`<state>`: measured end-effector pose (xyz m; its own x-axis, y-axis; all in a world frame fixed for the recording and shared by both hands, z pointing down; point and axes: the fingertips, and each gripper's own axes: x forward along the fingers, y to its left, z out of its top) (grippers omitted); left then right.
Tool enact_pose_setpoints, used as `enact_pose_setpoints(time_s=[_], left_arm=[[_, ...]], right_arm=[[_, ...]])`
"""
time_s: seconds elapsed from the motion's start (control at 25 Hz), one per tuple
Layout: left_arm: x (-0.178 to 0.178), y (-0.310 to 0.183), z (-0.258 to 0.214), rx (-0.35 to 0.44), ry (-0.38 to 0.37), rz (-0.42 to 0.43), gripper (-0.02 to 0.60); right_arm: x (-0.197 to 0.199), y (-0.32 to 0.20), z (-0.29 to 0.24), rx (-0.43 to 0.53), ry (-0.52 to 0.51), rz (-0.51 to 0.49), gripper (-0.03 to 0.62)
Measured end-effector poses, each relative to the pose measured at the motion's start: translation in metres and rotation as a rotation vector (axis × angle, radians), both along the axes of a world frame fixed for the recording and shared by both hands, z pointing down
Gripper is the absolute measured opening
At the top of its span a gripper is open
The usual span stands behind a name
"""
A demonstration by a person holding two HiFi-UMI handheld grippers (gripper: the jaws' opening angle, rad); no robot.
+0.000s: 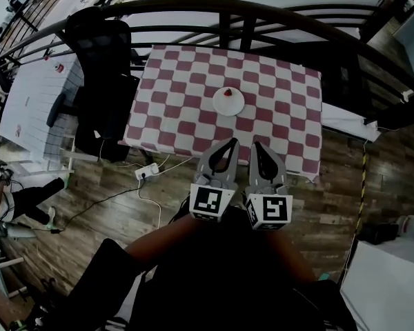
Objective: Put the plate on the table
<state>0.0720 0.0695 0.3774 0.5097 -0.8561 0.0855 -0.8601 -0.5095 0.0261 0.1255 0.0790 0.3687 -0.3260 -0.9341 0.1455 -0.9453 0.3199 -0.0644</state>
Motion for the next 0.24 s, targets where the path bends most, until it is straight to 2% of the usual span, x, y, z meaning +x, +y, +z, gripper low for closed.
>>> enact_pose_setpoints(time_s=[0.24], left_arm=[[0.017, 0.045, 0.003, 0.007, -0.006, 0.005, 0.009]], right_arm=[[0.009, 0.039, 0.003, 0.018, -0.035, -0.011, -0.003]])
